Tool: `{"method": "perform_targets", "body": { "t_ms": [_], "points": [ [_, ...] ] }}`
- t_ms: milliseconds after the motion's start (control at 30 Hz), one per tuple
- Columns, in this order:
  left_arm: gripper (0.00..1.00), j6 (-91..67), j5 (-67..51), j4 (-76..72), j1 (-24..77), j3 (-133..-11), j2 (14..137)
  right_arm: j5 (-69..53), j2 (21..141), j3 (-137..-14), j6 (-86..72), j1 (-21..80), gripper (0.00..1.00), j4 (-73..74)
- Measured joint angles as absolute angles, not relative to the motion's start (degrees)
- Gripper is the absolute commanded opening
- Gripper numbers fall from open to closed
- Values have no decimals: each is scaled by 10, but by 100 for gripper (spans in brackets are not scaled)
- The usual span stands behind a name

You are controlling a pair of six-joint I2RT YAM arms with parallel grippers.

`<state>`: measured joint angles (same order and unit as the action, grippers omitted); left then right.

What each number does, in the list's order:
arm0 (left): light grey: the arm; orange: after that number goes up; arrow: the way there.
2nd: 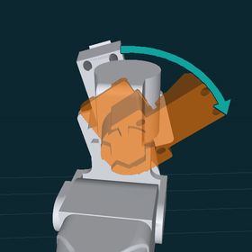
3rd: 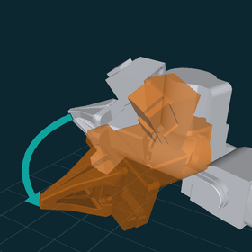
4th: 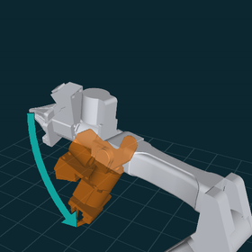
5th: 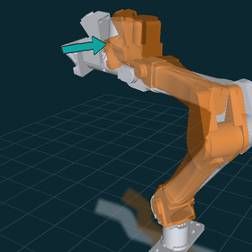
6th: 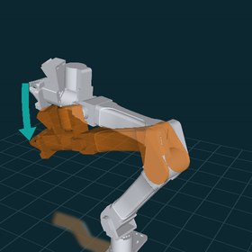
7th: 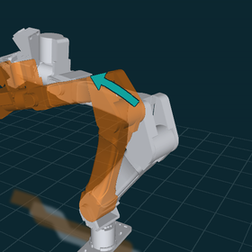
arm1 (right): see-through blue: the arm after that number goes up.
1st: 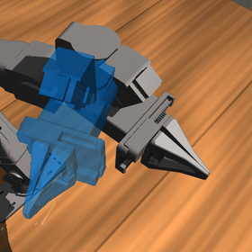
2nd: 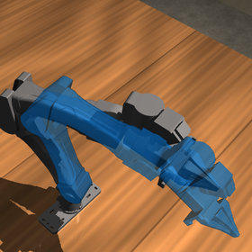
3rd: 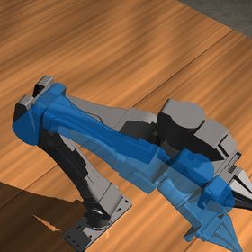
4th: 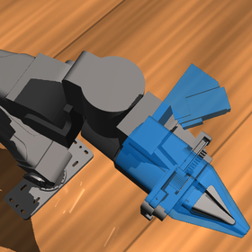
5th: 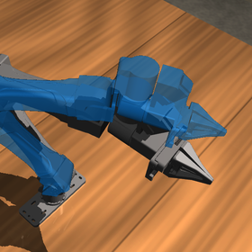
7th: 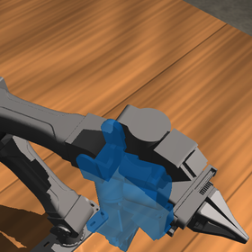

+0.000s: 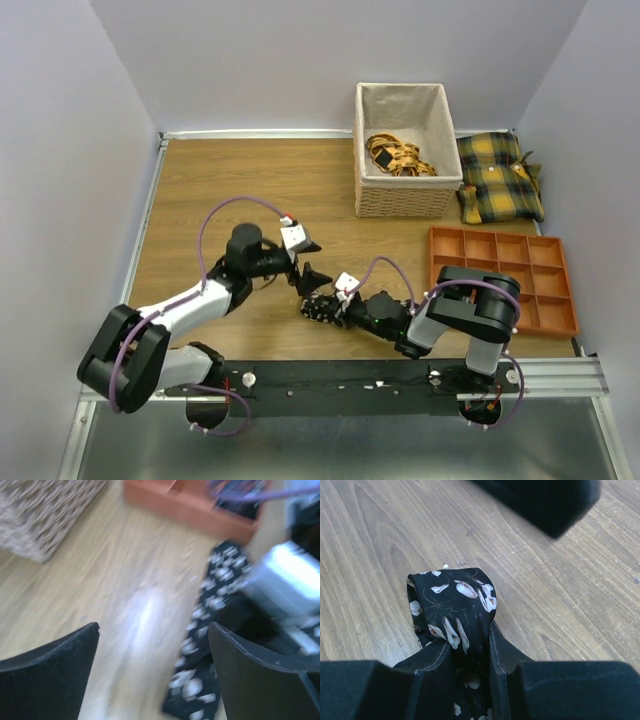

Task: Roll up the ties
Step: Roll the tie at the center of the board.

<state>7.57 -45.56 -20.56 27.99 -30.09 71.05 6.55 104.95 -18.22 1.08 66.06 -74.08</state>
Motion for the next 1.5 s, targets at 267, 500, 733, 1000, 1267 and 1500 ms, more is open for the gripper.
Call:
{"method": "perform_targets", "body": {
  "t_ms": [267,500,733,1000,1267,1500],
  "points": [
    [99,-37,-388,-413,358,-109,593,63,1049,-166,13,661,1,-759],
    [99,24,-362,-371,358,-98,634,57,1059,-166,11,661,1,-775],
    [86,70,-469,-342,314,-140,719,53,1058,-164,15,661,1,-776],
    [79,128,-555,-315,312,-143,740,20,1057,-160,23,651,1,-778],
    [79,116,-455,-342,370,-156,784,-5,1057,-165,31,640,1,-772],
    [67,132,-436,-342,384,-153,784,-10,1057,-161,38,640,1,-777]
  ]
}}
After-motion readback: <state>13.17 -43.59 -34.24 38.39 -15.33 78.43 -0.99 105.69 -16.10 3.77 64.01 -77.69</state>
